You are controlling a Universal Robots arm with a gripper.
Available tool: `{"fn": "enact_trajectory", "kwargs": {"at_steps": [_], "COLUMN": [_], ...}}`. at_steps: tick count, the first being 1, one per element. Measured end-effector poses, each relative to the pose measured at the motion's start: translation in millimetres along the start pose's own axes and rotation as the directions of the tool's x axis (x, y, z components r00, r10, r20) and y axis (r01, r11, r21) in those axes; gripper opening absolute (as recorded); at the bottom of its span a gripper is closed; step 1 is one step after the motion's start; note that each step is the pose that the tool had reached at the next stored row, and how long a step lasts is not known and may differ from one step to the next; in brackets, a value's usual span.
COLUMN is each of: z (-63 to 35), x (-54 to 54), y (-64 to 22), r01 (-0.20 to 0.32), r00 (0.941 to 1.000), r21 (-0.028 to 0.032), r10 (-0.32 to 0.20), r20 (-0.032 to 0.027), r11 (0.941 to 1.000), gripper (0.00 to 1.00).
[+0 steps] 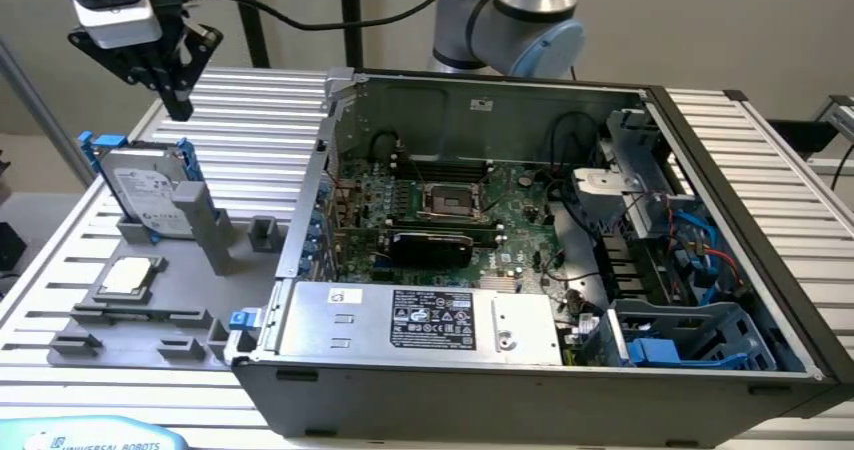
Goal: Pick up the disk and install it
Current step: 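Reach for the disk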
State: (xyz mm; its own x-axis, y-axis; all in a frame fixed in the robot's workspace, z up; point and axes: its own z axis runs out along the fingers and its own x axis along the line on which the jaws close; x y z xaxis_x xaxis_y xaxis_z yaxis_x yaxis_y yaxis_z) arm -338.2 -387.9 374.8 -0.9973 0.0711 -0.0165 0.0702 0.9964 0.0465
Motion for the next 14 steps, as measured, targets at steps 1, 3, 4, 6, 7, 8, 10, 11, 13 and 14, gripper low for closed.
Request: {"fn": "enact_trajectory", "kwargs": {"at_steps": [1, 3, 4, 6, 7, 8, 10, 11, 13, 14], "z": [0.6, 1.7, 2.2, 3.3, 3.8, 4.2, 5.0, 5.4, 6.0, 6.3], "x": [4.9, 14.0, 18.5, 27.6, 32.2, 36.7, 45.7, 50.2, 59.3, 64.1], "y": [-0.3, -0.8, -1.0, -1.5, -1.8, -2.0, -2.5, -2.7, -3.1, -3.3], "r01": [0.000, 0.000, 0.000, 0.000, 0.000, 0.000, 0.000, 0.000, 0.000, 0.000], "r00": [1.0000, 1.0000, 1.0000, 1.0000, 1.0000, 1.0000, 1.0000, 1.0000, 1.0000, 1.0000], "r21": [0.0001, 0.0002, 0.0003, 0.0004, 0.0005, 0.0007, 0.0009, 0.0010, 0.0015, 0.0016], "r10": [0.000, 0.000, 0.000, 0.000, 0.000, 0.000, 0.000, 0.000, 0.000, 0.000], "r20": [-0.0001, -0.0005, -0.0007, -0.0015, -0.0020, -0.0026, -0.0040, -0.0049, -0.0078, -0.0095], "r11": [1.0000, 1.0000, 1.0000, 1.0000, 1.0000, 1.0000, 1.0000, 1.0000, 1.0000, 1.0000], "gripper": [0.11, 0.11, 0.11, 0.11, 0.11, 0.11, 0.11, 0.11, 0.11, 0.11]}}
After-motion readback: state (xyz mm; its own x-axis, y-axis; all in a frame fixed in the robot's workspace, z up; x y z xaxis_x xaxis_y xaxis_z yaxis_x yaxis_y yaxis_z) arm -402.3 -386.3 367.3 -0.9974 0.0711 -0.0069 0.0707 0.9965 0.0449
